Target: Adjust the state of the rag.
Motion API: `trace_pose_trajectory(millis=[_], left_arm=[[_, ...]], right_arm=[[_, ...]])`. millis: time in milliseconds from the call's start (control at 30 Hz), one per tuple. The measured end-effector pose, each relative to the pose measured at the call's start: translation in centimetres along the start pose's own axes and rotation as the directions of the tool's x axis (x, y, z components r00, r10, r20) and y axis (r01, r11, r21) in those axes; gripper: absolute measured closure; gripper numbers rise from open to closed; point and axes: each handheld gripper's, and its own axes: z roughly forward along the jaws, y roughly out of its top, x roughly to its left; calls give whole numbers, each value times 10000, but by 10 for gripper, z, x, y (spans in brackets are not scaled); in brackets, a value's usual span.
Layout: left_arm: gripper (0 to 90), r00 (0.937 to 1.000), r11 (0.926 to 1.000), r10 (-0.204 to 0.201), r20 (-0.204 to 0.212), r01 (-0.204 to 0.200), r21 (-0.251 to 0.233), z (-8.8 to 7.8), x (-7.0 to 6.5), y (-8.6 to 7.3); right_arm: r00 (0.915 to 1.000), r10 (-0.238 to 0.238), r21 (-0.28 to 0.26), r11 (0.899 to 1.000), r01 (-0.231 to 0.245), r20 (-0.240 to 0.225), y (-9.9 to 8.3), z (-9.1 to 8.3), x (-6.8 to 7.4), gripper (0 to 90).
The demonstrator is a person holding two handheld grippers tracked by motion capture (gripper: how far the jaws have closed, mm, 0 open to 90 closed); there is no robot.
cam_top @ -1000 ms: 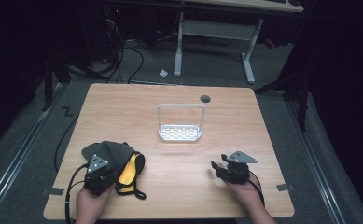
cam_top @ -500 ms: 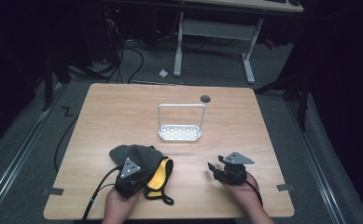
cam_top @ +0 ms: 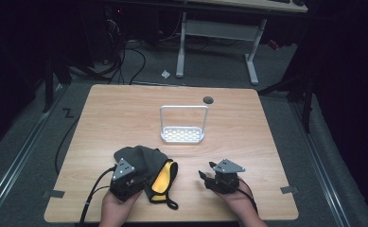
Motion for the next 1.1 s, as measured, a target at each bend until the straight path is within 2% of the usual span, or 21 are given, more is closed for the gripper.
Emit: trace_pose_trajectory(millis=[133, 200, 233, 267, 300, 333, 400, 467, 500, 533, 633, 667, 700, 733, 800, 833, 867, 900, 933, 1067, 1100], left_arm=[[571, 9999, 9998, -67, 89, 69, -176, -6, -1, 3], [524, 9994, 9995, 6, 358, 5, -315, -6, -8, 7], [502, 9994, 9995, 6, 358, 5, -315, -6, -8, 7], [485, 9985, 9993, 249, 488, -235, -292, -2, -16, 7], [474, 9985, 9993, 249, 488, -235, -292, -2, -16, 7], [472, 9973, 9983, 584, 454, -584, -16, 5, -23, 6], [491, 9951, 9945, 969, 188, -976, 369, 13, -28, 5], [538, 9948, 9936, 1018, 91, -1021, 473, 15, -28, 4], [538, 9960, 9945, 887, 113, -892, 552, 17, -27, 3], [633, 9968, 9945, 799, 69, -802, 677, 18, -26, 1], [822, 9949, 9905, 981, -250, -951, 997, 22, -23, -2], [822, 9951, 9909, 957, -263, -928, 971, 21, -21, -2], [849, 9972, 9941, 706, -253, -682, 843, 20, -18, -2], [851, 9972, 9941, 706, -253, -682, 843, 20, -18, -2], [850, 9978, 9956, 581, -313, -556, 752, 16, -15, -2], [848, 9978, 9956, 581, -313, -556, 752, 16, -15, -2], [844, 9986, 9970, 434, -299, -414, 659, 14, -13, -2], [837, 9986, 9970, 434, -299, -414, 659, 14, -13, -2], [825, 9990, 9975, 380, -225, -366, 600, 12, -11, -1], [792, 9988, 9973, 467, -150, -457, 569, 10, -12, -3], [793, 9988, 9973, 467, -150, -457, 569, 10, -12, -3]], right_arm=[[9993, -162, -36, 9999, 161, -350, 3, 0, 11, 442], [9979, -194, -77, 9998, 189, -615, 5, 1, 17, 441], [9973, -261, -96, 9996, 255, -681, 6, 1, 21, 440], [9964, -332, -105, 9994, 325, -784, 8, 1, 25, 440], [9949, -364, -116, 9993, 355, -941, 9, 0, 30, 441], [9927, -472, -113, 9989, 462, -1109, 9, 0, 35, 441], [9891, -647, -108, 9979, 638, -1322, 10, 1, 44, 441], [9872, -660, -66, 9978, 658, -1454, 11, 2, 49, 441], [9847, -683, -21, 9976, 689, -1605, 11, 3, 53, 440], [9791, -758, -14, 9970, 769, -1886, 12, 4, 62, 438], [9647, -948, 44, 9951, 989, -2459, 14, 8, 75, 430], [9647, -948, 44, 9951, 989, -2459, 14, 8, 75, 430], [9575, -1295, 91, 9906, 1364, -2577, 14, 12, 83, 425], [9575, -1295, 91, 9906, 1364, -2577, 14, 12, 83, 425], [9498, -1404, 295, 9875, 1547, -2797, 13, 16, 90, 427], [9498, -1404, 295, 9875, 1547, -2797, 13, 16, 90, 427], [9437, -1491, 393, 9850, 1680, -2952, 12, 18, 94, 428], [9437, -1491, 393, 9850, 1680, -2952, 12, 18, 94, 428], [9382, -1610, 487, 9817, 1843, -3064, 12, 19, 100, 428], [9289, -1887, 736, 9721, 2227, -3185, 12, 25, 109, 440], [9289, -1887, 736, 9721, 2227, -3185, 12, 25, 109, 440]])
